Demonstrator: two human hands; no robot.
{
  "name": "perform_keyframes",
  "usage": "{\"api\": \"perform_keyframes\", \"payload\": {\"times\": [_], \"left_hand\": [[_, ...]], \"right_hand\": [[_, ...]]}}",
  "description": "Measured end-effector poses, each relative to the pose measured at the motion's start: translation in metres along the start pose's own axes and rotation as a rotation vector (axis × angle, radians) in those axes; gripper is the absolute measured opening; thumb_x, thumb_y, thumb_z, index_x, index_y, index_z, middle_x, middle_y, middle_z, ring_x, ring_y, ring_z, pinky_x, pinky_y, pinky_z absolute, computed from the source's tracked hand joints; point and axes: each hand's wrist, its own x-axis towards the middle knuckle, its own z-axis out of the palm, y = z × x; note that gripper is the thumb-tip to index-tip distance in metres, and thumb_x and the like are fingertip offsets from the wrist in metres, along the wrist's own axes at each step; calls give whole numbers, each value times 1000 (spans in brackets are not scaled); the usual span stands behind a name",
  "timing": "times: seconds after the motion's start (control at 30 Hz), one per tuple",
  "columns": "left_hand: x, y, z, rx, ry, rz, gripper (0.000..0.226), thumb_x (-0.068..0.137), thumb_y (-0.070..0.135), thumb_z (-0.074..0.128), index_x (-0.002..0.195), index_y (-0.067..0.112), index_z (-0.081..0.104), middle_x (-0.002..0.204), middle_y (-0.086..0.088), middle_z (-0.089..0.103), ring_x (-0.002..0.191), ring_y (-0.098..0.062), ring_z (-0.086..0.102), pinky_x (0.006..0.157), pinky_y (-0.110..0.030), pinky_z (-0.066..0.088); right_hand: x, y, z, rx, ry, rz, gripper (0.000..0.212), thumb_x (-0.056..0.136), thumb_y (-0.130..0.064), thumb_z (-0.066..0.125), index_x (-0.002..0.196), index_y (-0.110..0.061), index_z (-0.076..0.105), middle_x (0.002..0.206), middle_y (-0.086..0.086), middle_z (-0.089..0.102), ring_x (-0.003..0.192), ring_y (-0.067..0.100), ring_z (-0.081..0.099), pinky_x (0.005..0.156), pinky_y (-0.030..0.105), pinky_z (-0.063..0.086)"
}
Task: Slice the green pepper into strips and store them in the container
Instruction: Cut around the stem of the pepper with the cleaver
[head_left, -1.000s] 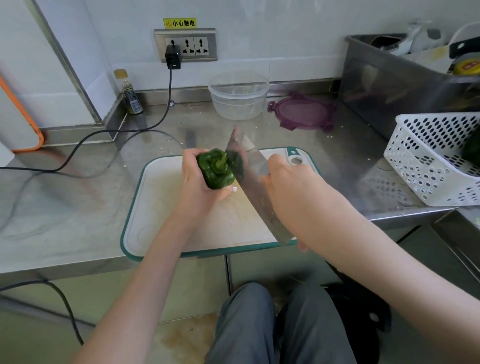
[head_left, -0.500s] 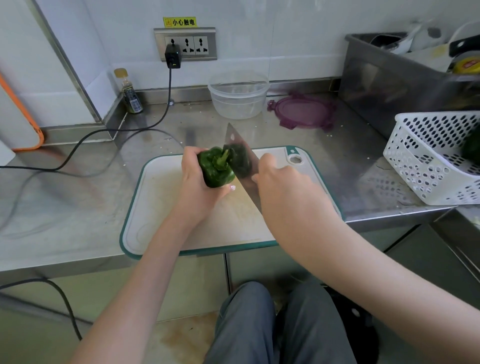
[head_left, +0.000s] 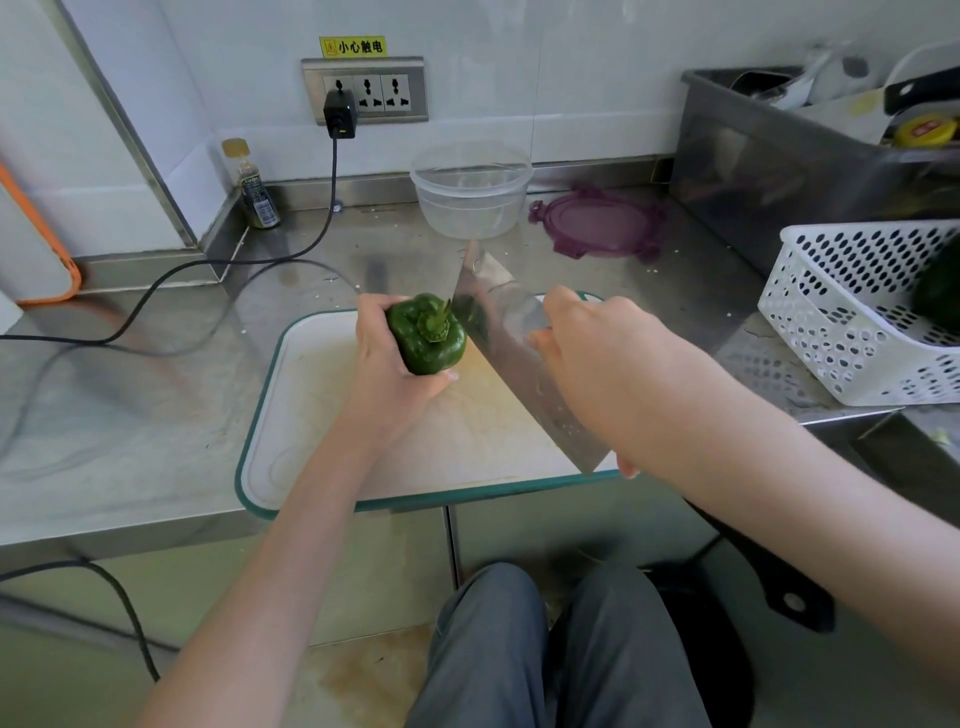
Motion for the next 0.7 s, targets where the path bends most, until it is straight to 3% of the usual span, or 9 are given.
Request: {"api": "perform_keyframes", "payload": {"times": [0.07, 0.17, 0.37, 0.6, 0.7], "left_hand": [[1, -1, -1, -3, -8, 2, 71, 63, -2, 80, 108, 22, 31, 120, -10, 42, 108, -20, 48, 84, -12, 38], [2, -2, -1, -18, -12, 17, 70, 63, -5, 78, 106, 23, 31, 119, -12, 43, 107, -22, 49, 81, -13, 40], [2, -2, 0, -11, 14, 62, 70, 64, -10, 73, 94, 38, 31, 114, -8, 43, 104, -22, 48, 76, -9, 39], [1, 0, -3, -28, -33, 52, 67, 67, -9, 73, 96, 36, 32, 115, -12, 45, 103, -23, 50, 77, -17, 42], [2, 2, -2, -33, -40, 49, 62, 68, -9, 72, 103, 25, 33, 114, -15, 47, 98, -22, 50, 74, -18, 42]], "right_hand": [[-2, -3, 1, 12, -27, 27, 12, 95, -10, 40, 91, -14, 29, 69, 0, 31, 51, 11, 26, 35, 24, 20], [-2, -5, 5, -12, -27, 36, 16, 93, -7, 42, 92, -13, 27, 76, 3, 36, 52, 12, 24, 40, 26, 17], [-6, -8, 11, 2, 89, 50, 17, 100, -15, 37, 89, -14, 25, 65, -4, 28, 51, 13, 24, 42, 25, 18], [-1, -6, 13, 3, 79, 54, 16, 100, -14, 37, 89, -14, 26, 65, -3, 29, 51, 14, 29, 42, 25, 19], [4, -5, 17, -9, 84, 53, 16, 100, -14, 38, 90, -13, 25, 64, -2, 28, 53, 17, 31, 42, 25, 21]]}}
